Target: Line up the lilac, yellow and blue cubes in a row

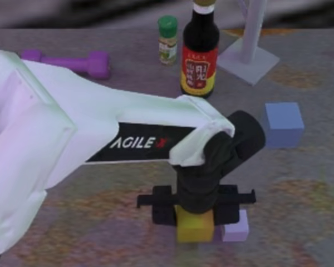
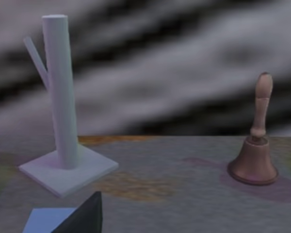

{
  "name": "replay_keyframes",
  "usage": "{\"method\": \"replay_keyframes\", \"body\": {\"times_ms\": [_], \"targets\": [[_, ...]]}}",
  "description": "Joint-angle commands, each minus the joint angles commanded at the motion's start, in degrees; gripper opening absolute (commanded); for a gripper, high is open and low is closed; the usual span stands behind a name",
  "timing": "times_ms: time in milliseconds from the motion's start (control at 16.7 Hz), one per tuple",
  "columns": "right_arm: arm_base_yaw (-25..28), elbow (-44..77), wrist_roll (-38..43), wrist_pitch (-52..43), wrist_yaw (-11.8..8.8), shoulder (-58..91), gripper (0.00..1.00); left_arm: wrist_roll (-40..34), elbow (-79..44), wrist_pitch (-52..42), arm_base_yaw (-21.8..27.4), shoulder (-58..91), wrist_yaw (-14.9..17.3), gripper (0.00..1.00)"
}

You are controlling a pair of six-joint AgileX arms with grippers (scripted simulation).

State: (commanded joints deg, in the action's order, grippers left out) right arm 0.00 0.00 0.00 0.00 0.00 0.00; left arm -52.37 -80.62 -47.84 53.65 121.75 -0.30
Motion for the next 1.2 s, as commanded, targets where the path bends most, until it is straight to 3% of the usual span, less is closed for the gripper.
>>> {"method": "replay_keyframes", "body": {"times_ms": [720, 1200], "targets": [[0.0, 0.0, 0.0, 0.0, 0.0, 0.0, 1.0, 0.0, 0.0, 0.0, 0.0, 0.0, 0.0, 0.98], [0.0, 0.0, 0.0, 0.0, 0.0, 0.0, 1.0, 0.0, 0.0, 0.0, 0.0, 0.0, 0.0, 1.0]]}}
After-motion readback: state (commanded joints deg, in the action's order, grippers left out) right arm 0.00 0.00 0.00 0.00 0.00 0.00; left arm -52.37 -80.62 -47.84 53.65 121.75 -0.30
